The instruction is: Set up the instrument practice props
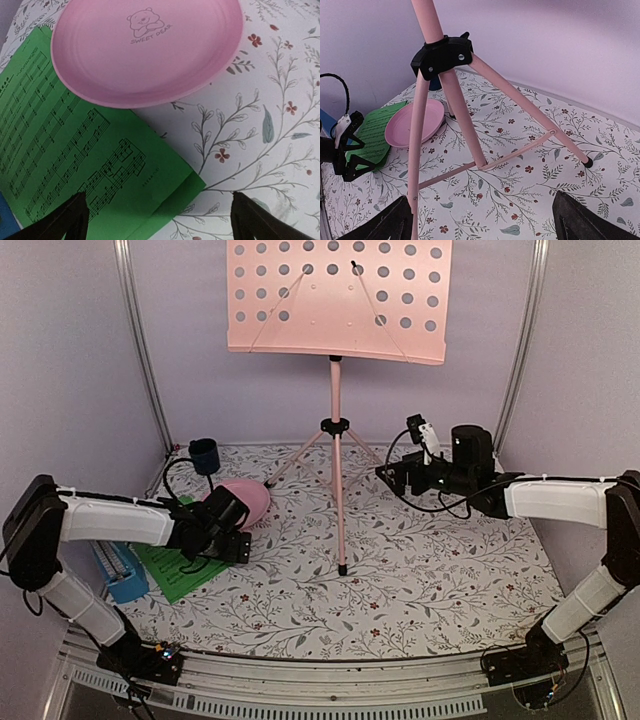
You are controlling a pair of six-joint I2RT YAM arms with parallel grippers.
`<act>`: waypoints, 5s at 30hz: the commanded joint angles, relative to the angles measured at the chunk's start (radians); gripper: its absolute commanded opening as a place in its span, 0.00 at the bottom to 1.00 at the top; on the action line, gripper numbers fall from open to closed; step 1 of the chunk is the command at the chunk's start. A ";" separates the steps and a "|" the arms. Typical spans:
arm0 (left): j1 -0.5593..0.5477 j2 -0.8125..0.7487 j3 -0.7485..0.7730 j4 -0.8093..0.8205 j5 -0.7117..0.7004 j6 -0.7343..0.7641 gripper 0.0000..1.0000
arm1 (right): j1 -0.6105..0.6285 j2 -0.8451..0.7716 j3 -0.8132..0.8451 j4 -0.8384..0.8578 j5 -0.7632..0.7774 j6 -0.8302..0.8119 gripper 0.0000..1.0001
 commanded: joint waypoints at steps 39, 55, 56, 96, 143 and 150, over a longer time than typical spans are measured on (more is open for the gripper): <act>-0.028 0.299 0.213 -0.217 -0.317 -0.114 0.27 | 0.010 0.045 -0.008 0.004 -0.006 0.000 0.99; 0.038 -0.016 0.169 -0.228 -0.278 -0.105 0.00 | 0.010 0.009 -0.009 0.012 -0.091 0.051 0.99; 0.023 -0.043 0.175 -0.213 -0.270 -0.086 0.00 | 0.010 0.008 -0.004 0.011 -0.108 0.067 0.99; -0.766 0.392 0.497 0.340 -0.136 0.376 0.00 | 0.049 -0.094 -0.185 -0.305 -0.566 0.592 0.87; -0.555 -0.103 0.062 0.558 0.209 0.420 0.96 | 0.148 -0.297 -0.168 -0.219 -0.368 0.208 0.00; -0.384 -0.422 -0.191 0.694 0.379 0.422 0.99 | 0.167 -0.446 -0.157 -0.295 -0.377 -0.015 0.00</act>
